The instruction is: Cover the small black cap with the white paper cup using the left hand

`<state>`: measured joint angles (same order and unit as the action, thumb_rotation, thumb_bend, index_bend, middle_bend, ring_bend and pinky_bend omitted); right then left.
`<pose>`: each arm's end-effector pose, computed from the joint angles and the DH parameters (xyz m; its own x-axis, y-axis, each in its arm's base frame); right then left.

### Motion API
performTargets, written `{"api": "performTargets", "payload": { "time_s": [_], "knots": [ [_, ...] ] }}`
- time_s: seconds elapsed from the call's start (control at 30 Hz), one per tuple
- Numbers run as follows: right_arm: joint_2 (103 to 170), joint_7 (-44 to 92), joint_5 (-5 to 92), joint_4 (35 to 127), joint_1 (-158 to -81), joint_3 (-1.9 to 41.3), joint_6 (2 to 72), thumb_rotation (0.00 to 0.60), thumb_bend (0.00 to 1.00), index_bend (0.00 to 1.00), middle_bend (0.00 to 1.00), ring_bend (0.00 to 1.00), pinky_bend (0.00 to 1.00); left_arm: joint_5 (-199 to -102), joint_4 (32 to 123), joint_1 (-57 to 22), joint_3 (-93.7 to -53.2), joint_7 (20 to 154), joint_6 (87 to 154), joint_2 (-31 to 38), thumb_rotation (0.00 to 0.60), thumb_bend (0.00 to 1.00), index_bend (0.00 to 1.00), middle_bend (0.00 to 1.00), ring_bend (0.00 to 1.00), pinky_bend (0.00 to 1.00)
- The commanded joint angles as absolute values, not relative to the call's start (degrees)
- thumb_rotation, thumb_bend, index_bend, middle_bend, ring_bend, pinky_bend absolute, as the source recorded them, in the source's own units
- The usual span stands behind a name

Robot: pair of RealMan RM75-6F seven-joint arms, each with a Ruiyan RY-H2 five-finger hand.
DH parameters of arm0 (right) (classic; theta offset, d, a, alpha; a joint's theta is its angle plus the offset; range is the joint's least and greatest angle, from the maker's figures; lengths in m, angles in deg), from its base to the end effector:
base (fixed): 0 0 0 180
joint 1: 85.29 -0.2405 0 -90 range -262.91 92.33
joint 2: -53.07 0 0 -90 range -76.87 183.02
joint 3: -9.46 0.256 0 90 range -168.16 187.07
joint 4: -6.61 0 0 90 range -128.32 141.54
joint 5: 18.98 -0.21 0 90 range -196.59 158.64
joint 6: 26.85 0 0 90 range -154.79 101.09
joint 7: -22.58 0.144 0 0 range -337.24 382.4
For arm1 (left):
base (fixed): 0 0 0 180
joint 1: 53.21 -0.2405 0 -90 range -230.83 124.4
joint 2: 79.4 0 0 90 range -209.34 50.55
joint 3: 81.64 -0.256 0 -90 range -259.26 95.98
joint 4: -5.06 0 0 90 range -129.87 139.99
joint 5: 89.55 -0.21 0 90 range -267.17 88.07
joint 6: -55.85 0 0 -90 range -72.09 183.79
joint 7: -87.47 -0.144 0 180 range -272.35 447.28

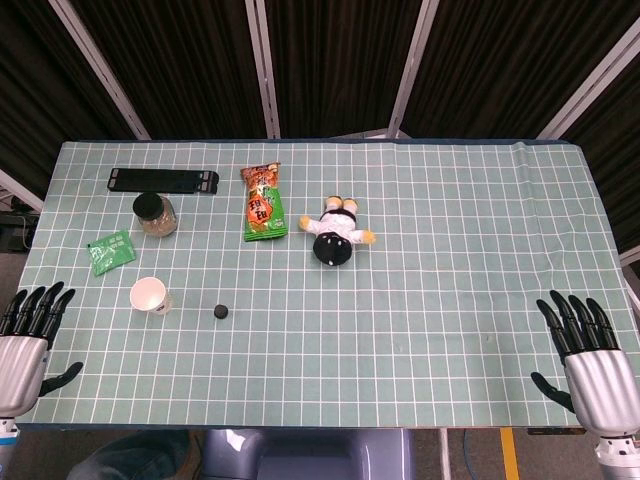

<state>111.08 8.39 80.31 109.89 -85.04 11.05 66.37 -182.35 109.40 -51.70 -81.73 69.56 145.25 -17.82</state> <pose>-0.2584 -0.1460 0.1808 0.5303 0.1186 0.8395 -0.8283 -0.1388 0.5428 -0.2660 0.1506 0.1553 0.5296 -0.0175 0.8481 0.8453 -0.0721 -0.5294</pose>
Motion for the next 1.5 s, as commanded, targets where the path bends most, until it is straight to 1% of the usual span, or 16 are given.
{"api": "performTargets", "payload": {
  "time_s": [0.03,0.17,0.27,0.4,0.43,0.5,0.63,0.7,0.9,1.0,1.2,1.33,1.43,1.5],
  "knots": [
    [111.09,8.32,80.40,109.98,-85.06,11.01,66.35,0.600,0.00,0.00,0.00,0.00,0.00,-182.32,109.24,-51.72,-81.71,69.57,145.29,-17.78,0.600,0.01,0.00,0.00,0.00,0.00],
    [110.89,8.58,80.33,110.37,-85.07,11.06,66.40,0.600,0.00,0.00,0.00,0.00,0.00,-181.65,108.62,-51.17,-81.46,68.68,144.19,-17.08,0.600,0.01,0.00,0.00,0.00,0.00],
    [110.70,9.02,79.98,110.35,-85.03,11.18,66.48,0.600,0.00,0.00,0.00,0.00,0.00,-181.49,107.74,-49.57,-80.91,66.28,141.98,-15.78,0.600,0.01,0.00,0.00,0.00,0.00],
    [110.62,9.48,78.57,110.04,-85.38,11.58,65.64,0.600,0.00,0.00,0.00,0.00,0.00,-180.95,104.85,-43.92,-79.28,58.61,134.10,-11.74,0.600,0.01,0.00,0.00,0.00,0.00],
    [110.65,9.52,77.99,110.01,-85.54,11.76,65.29,0.600,0.00,0.00,0.00,0.00,0.00,-180.70,103.62,-41.89,-78.73,55.16,131.31,-10.26,0.600,0.01,0.00,0.00,0.00,0.00],
    [110.70,9.46,77.31,110.02,-85.74,12.02,64.91,0.600,0.00,0.00,0.00,0.00,0.00,-180.61,101.98,-39.26,-78.23,50.00,127.82,-8.19,0.600,0.01,0.00,0.00,0.00,0.00],
    [110.94,8.90,76.26,110.27,-86.21,12.55,64.26,0.600,0.00,0.00,0.00,0.00,0.00,-180.74,98.05,-34.82,-77.82,38.72,122.25,-4.20,0.600,0.01,0.00,0.00,0.00,0.00],
    [111.07,8.60,75.97,110.33,-86.41,12.67,63.93,0.600,0.00,0.00,0.00,0.00,0.00,-180.24,97.01,-33.81,-77.72,34.33,121.03,-2.93,0.600,0.01,0.00,0.00,0.00,0.00],
    [111.34,8.37,74.39,109.82,-86.98,12.93,62.52,0.600,0.00,0.00,0.00,0.00,0.00,-180.15,93.41,-31.68,-77.78,26.60,119.48,-0.29,0.600,0.01,0.00,0.00,0.00,0.00],
    [111.37,8.53,73.81,109.55,-87.15,13.01,62.12,0.600,0.00,0.00,0.00,0.00,0.00,-181.51,88.62,-30.29,-78.30,24.46,118.88,1.37,0.600,0.01,0.00,0.00,0.00,0.00],
    [111.42,8.35,74.04,109.53,-87.17,12.84,62.28,0.600,0.00,0.00,0.00,0.00,0.00,-181.34,81.62,-29.22,-78.85,25.12,118.76,4.35,0.600,0.01,0.00,0.00,0.00,0.00],
    [111.53,8.11,73.73,109.56,-87.28,12.92,62.18,0.600,0.00,0.00,0.00,0.00,0.00,-181.87,77.89,-28.86,-79.70,27.20,119.38,5.94,0.600,0.01,0.03,0.00,0.00,0.03],
    [111.60,7.99,73.57,109.54,-87.35,12.92,62.06,0.600,0.00,0.00,0.00,0.00,0.00,-182.55,76.21,-28.53,-80.17,28.33,119.90,6.63,0.600,0.01,0.08,0.05,0.05,0.09],
    [111.64,7.94,73.43,109.51,-87.39,12.94,61.99,0.600,0.00,0.00,0.00,0.00,0.00,-182.98,75.25,-28.30,-80.40,29.36,120.26,7.07,0.600,0.01,0.12,0.13,0.11,0.13]
  ]
}}
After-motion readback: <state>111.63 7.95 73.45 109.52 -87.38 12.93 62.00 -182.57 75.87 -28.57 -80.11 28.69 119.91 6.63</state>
